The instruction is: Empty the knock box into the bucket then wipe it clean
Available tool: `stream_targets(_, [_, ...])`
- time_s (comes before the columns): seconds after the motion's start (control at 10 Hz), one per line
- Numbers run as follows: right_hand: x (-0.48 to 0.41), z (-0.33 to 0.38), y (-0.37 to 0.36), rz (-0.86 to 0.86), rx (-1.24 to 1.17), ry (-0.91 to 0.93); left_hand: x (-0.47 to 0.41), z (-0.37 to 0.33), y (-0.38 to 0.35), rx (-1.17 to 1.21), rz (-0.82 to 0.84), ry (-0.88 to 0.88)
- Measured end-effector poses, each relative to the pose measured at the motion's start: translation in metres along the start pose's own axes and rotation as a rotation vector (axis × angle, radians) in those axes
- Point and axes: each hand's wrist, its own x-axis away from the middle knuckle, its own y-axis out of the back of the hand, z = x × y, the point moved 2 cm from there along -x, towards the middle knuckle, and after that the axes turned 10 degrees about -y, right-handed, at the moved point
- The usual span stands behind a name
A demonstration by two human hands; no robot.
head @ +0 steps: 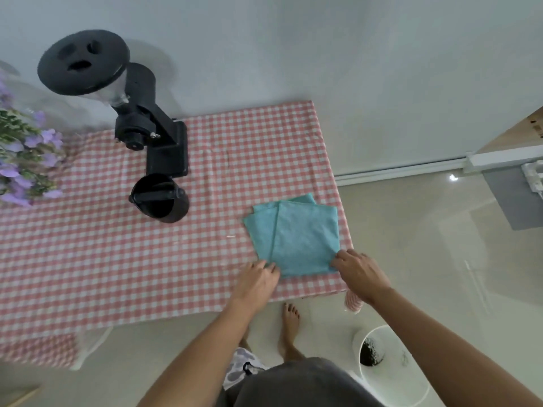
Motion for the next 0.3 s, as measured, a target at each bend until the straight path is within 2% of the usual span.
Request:
stream_targets(0.2, [0.016, 0.004, -0.013, -0.019, 0.014, -0.004, 0.035, -0.006, 0.008, 0.099, 0.145, 0.036])
stream_targets(0.3, [0.038, 0.002, -0.022, -0.042, -0.156, -0.126, 0.075, -0.01, 0.01, 0.235, 0.12, 0.079])
